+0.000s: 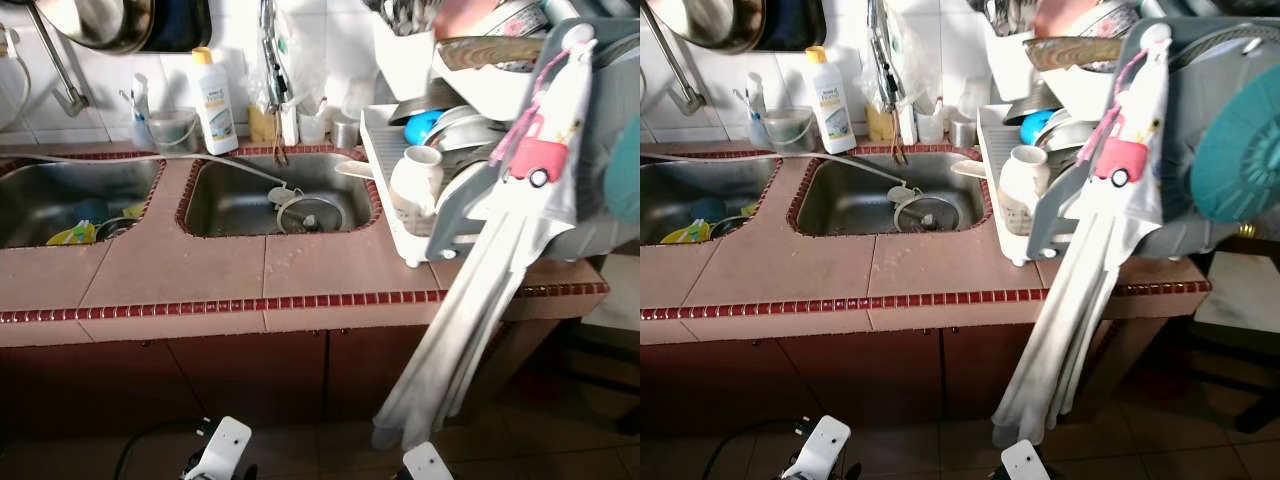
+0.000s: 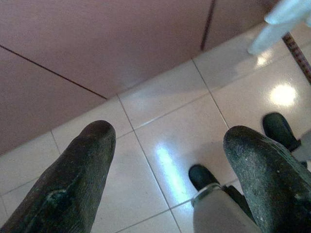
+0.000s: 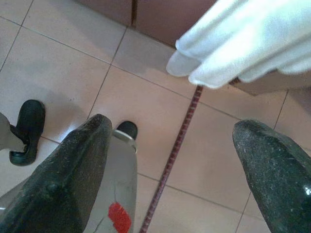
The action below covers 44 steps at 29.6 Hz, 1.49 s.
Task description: Kitchen organization
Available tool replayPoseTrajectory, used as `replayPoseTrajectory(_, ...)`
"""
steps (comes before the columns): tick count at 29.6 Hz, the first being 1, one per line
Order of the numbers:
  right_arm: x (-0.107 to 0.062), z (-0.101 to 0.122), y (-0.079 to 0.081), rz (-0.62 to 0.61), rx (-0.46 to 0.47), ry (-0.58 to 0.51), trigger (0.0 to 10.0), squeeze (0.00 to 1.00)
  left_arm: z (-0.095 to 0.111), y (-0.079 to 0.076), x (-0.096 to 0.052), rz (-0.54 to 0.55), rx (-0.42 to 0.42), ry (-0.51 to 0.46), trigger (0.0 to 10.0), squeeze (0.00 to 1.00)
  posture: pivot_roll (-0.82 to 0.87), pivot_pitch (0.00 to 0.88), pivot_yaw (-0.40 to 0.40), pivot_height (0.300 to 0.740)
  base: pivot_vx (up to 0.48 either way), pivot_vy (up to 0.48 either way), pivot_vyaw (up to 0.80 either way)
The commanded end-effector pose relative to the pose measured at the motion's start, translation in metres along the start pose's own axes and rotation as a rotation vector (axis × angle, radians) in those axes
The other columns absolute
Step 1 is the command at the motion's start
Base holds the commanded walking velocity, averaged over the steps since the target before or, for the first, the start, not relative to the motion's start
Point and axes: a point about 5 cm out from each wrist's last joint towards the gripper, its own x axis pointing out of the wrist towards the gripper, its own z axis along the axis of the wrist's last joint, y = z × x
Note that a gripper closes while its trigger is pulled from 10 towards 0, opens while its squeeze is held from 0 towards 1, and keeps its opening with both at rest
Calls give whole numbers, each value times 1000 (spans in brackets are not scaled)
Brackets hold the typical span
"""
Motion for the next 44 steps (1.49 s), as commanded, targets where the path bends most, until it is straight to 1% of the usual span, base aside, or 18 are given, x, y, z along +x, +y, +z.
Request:
replayPoseTrajectory(1,1,3,2,4,8,-6,10000,0,-1,3,0,1,2,6,10000,0,-136,0,28,740,304,0,0)
replayPoseTrajectory(8,1,3,2,2,12,-7,10000,0,0,4,0,1,8,5,10000,0,-138,0,30,740,286,0,0)
replayPoseTrajectory(21,1,2,0,2,2,-7,10000,0,0,2,0,-14,10,-1,10000,0,-149,0,36,740,0,0,0)
replayPoseTrajectory(25,0,1,-3,-5,-6,-7,10000,0,-5,7,-3,-13,13,-2,10000,0,-164,0,48,740,0,0,0)
replayPoseTrajectory(27,-1,-2,-6,-2,-39,-12,10000,0,-10,13,-6,-6,10,-2,10000,0,-171,0,50,740,0,0,0)
replayPoseTrajectory(28,-1,-2,-6,-2,-39,-12,10000,0,-10,13,-6,-6,10,-2,10000,0,-171,0,50,740,0,0,0)
replayPoseTrajectory(29,-2,-3,-8,6,-72,-17,10000,0,-13,16,-8,-6,23,-4,10000,0,-171,0,50,740,0,0,0)
replayPoseTrajectory(32,-3,-5,-9,19,-102,-18,10000,0,-12,17,-8,-14,35,-21,10000,0,-160,0,40,740,0,0,0)
replayPoseTrajectory(33,-4,-7,-11,21,-117,-15,10000,0,-9,17,-8,-24,33,-44,10000,0,-160,0,40,740,0,0,0)
replayPoseTrajectory(36,-4,-8,-12,16,-121,-12,10000,0,-8,16,-8,-30,31,-49,10000,0,-146,0,31,740,0,0,0)
replayPoseTrajectory(39,-5,-9,-17,-21,-126,-4,10000,0,-11,14,-8,-25,32,-29,10000,0,-130,0,15,740,0,0,0)
replayPoseTrajectory(42,-5,-9,-17,-28,-136,-7,10000,0,-13,13,-8,-19,32,-21,10000,0,-128,0,12,740,0,0,0)
replayPoseTrajectory(43,-5,-9,-18,-29,-150,-15,10000,0,-16,12,-9,-9,35,-7,10000,0,-128,0,12,740,0,0,0)
replayPoseTrajectory(44,-5,-8,-18,-23,-146,-23,10000,0,-17,10,-9,-11,67,-10,10000,0,-113,0,-8,740,0,0,0)
